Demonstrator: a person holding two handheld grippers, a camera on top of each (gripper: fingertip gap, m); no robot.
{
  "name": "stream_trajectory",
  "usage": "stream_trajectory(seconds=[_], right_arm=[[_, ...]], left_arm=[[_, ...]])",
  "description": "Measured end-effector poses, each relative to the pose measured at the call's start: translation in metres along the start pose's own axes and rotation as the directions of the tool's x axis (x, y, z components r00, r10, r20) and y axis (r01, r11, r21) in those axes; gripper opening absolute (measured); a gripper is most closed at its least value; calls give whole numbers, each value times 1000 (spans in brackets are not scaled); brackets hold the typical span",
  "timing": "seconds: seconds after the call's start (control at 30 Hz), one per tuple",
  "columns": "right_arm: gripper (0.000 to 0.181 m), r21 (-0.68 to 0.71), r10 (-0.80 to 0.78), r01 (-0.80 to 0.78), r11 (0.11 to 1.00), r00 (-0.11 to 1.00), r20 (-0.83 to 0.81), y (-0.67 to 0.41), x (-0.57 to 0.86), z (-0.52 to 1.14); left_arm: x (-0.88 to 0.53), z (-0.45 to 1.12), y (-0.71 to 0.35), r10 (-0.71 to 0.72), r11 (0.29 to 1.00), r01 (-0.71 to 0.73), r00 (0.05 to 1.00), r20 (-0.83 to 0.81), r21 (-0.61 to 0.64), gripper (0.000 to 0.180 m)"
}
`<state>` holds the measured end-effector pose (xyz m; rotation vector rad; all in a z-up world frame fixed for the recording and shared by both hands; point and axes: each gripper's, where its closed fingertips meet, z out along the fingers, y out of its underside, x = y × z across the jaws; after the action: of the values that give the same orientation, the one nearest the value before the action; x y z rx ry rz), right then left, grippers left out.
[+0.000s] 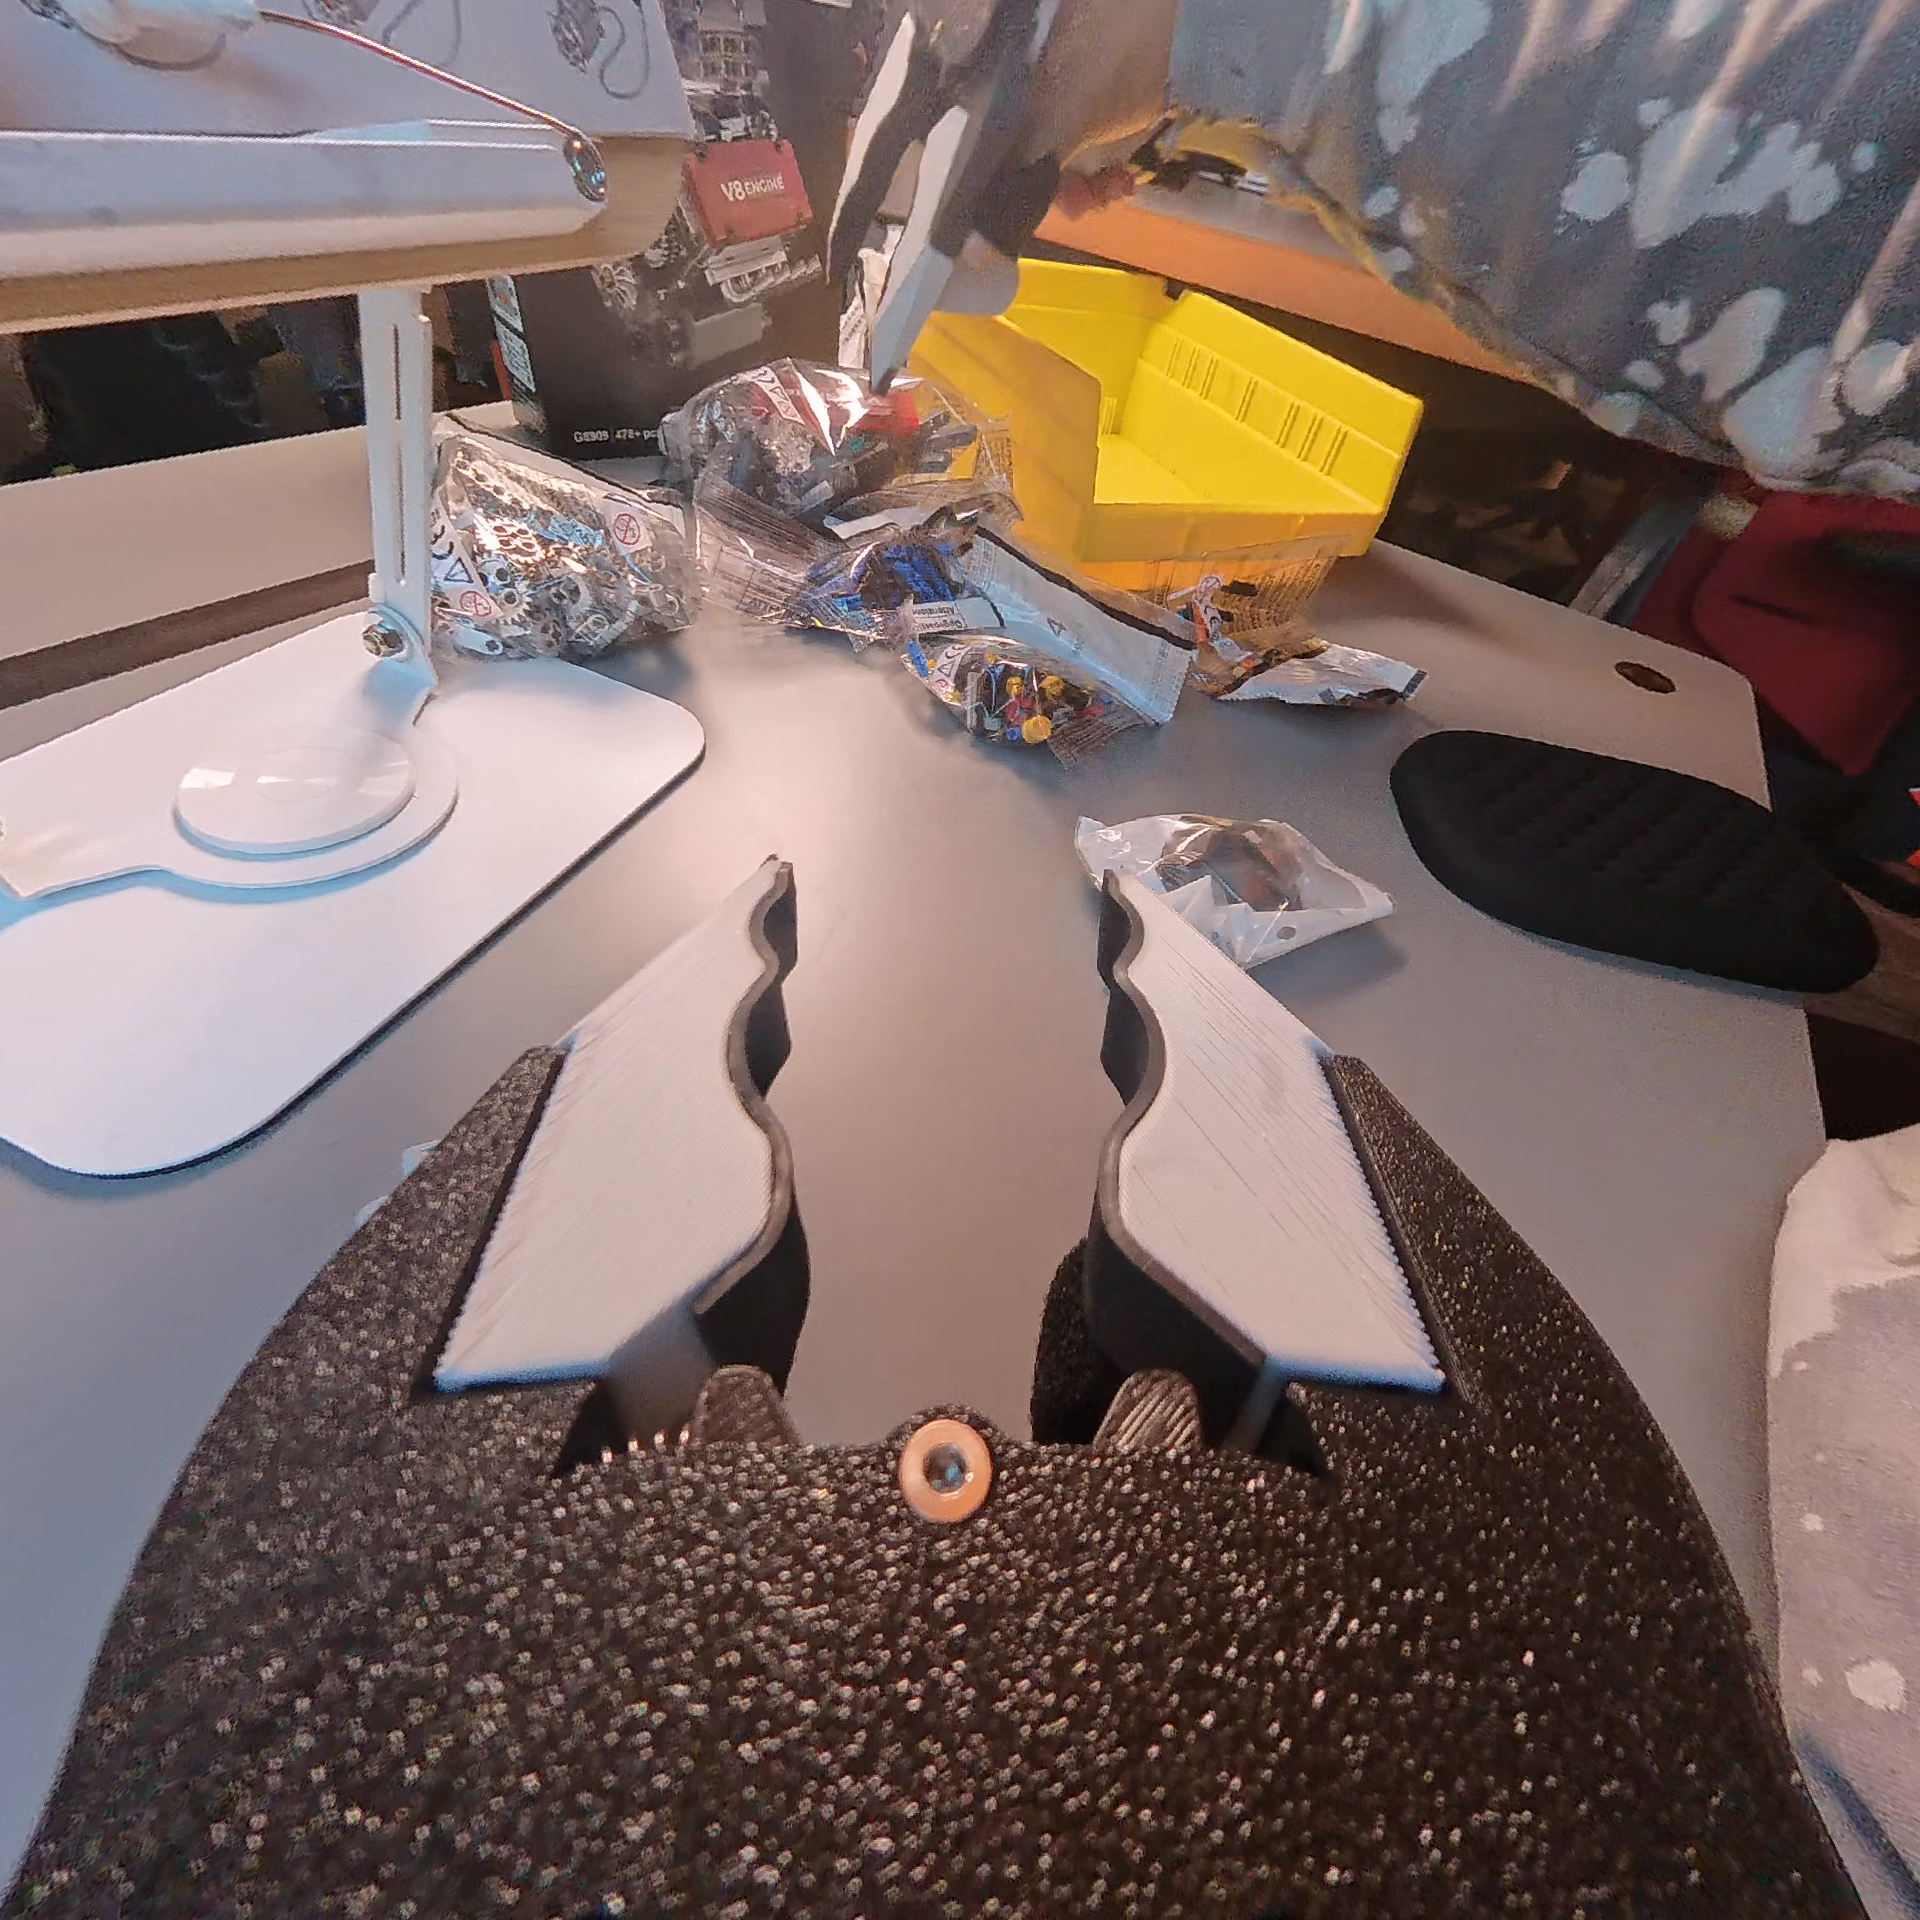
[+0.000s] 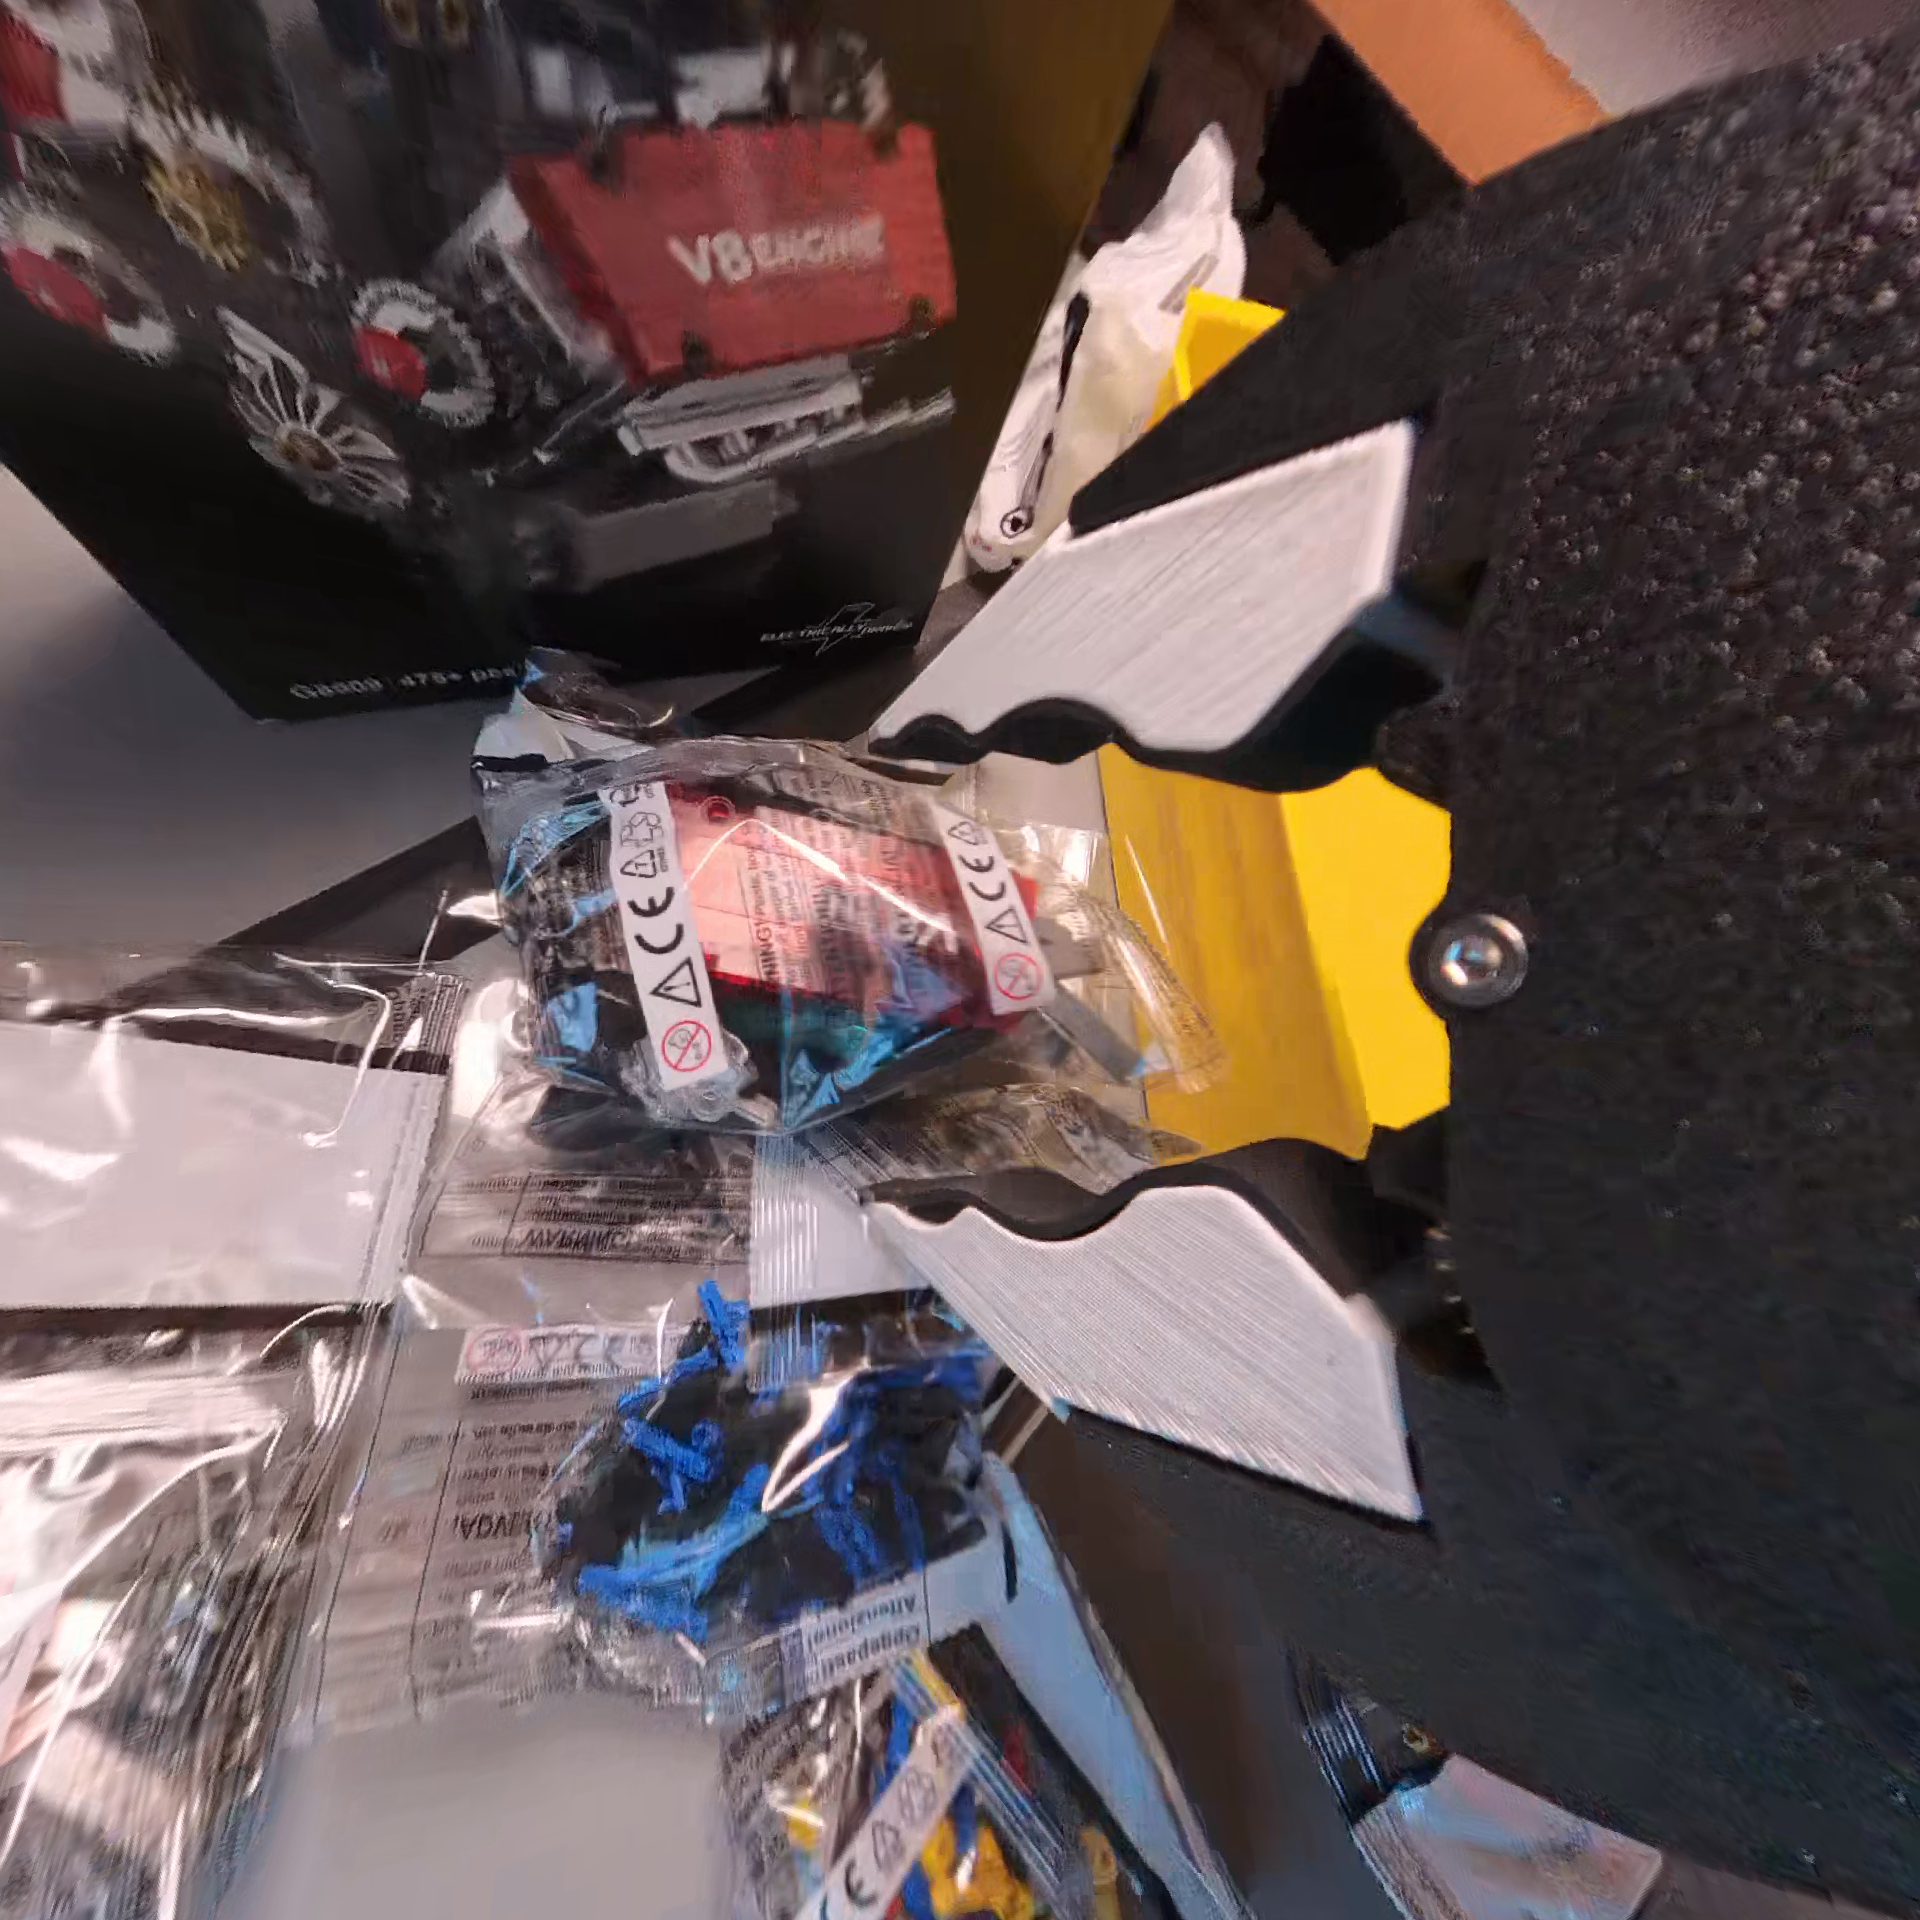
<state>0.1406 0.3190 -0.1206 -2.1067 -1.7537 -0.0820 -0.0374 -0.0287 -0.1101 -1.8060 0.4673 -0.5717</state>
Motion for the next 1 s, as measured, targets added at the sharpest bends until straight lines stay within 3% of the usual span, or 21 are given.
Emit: stream_trajectory(seconds=[0.1,0.23,0.3,0.47,0.67,0.8,0.9,1.0], right_arm=[[87,-140,-14,21,990,999,51,2,3,33],[53,-188,-65,76,979,996,65,2,10,46],[42,-141,-46,60,988,994,102,-3,13,37],[42,22,54,-60,998,975,218,-13,25,-7],[42,276,94,-247,929,877,471,-25,13,-88],[42,461,11,-449,766,726,688,-15,-13,-147],[42,583,-174,-590,559,604,778,0,-37,-197],[42,646,-354,-676,353,543,762,20,-61,-233]], left_arm=[[-5,-3,-2,-21,1000,21,1000,4,12,56],[-8,-5,-3,-43,999,43,999,-6,22,56],[-7,-5,-4,-50,998,50,999,-14,25,55],[-4,-5,-3,-42,999,42,999,-22,19,55],[-2,-7,-5,-36,999,36,999,-27,21,55],[1,-12,-11,-9,999,10,1000,-24,35,55],[5,-14,-15,1,999,1,999,-32,45,55],[9,-15,-16,8,999,-6,999,-43,47,55]])
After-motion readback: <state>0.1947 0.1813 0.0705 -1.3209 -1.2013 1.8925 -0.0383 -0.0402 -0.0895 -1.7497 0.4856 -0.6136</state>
